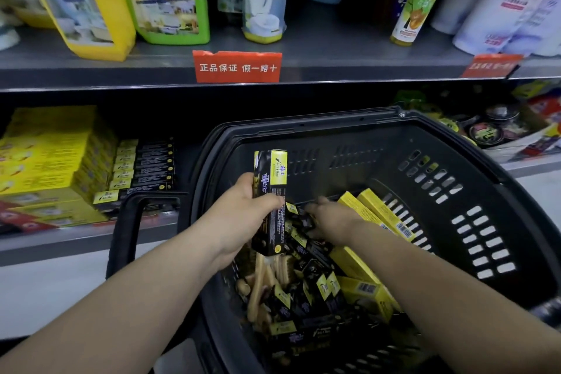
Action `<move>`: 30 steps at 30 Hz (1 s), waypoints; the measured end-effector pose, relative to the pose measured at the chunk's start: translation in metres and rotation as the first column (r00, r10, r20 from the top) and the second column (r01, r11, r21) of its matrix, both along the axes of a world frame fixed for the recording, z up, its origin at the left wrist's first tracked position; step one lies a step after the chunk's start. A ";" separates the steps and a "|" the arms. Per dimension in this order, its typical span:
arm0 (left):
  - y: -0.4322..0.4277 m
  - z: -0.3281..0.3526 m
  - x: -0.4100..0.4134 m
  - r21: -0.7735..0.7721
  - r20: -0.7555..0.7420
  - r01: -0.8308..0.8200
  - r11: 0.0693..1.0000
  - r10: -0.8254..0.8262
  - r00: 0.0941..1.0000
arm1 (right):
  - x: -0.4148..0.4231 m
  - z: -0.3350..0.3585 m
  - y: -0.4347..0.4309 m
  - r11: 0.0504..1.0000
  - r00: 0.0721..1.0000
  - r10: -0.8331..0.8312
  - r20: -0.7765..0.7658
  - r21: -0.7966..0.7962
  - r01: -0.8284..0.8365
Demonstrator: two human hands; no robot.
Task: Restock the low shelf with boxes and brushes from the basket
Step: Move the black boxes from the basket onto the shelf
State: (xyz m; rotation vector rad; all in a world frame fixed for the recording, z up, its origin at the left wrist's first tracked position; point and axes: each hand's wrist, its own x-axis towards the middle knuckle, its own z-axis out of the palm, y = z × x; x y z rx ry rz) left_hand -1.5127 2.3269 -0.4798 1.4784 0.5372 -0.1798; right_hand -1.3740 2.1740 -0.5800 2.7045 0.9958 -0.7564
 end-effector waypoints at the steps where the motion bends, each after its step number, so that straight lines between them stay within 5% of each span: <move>1: 0.000 0.000 0.000 0.023 0.001 0.007 1.000 -0.007 1.000 | 0.001 0.016 0.000 0.997 0.999 -0.038 -0.003 0.072 0.039; 6: -0.004 -0.004 0.002 0.107 0.008 0.054 0.993 -0.055 0.998 | -0.010 0.107 -0.012 0.937 0.985 -0.049 -0.163 0.333 0.101; 12: -0.025 -0.003 0.003 0.000 0.062 0.208 0.978 -0.208 0.976 | -0.047 0.130 -0.032 0.634 0.850 -0.146 -0.506 0.611 0.473; 18: -0.032 -0.007 0.000 0.131 0.083 0.250 0.959 -0.262 0.962 | -0.048 0.113 -0.028 0.508 0.810 -0.112 -0.575 0.668 0.544; 21: -0.029 -0.011 0.000 0.164 0.027 0.127 0.978 -0.133 0.991 | -0.041 0.097 -0.030 0.414 0.633 -0.087 -0.769 0.551 0.725; 23: -0.026 -0.014 0.000 0.144 -0.025 0.057 0.988 -0.054 0.998 | -0.040 0.076 -0.030 0.500 0.604 -0.172 -0.778 0.460 0.734; 26: -0.023 -0.015 -0.001 0.088 -0.081 0.015 0.996 -0.008 0.997 | -0.044 0.037 -0.036 0.967 0.913 -0.079 -0.401 0.190 0.167; 28: -0.023 -0.015 -0.001 0.042 -0.089 -0.004 0.999 0.008 0.996 | -0.053 0.022 -0.038 0.983 0.920 0.167 -0.353 -0.011 -0.182; 30: -0.023 -0.014 -0.001 0.028 -0.090 -0.018 0.999 0.020 0.996 | -0.065 0.017 -0.036 0.963 0.862 0.245 -0.444 0.006 -0.270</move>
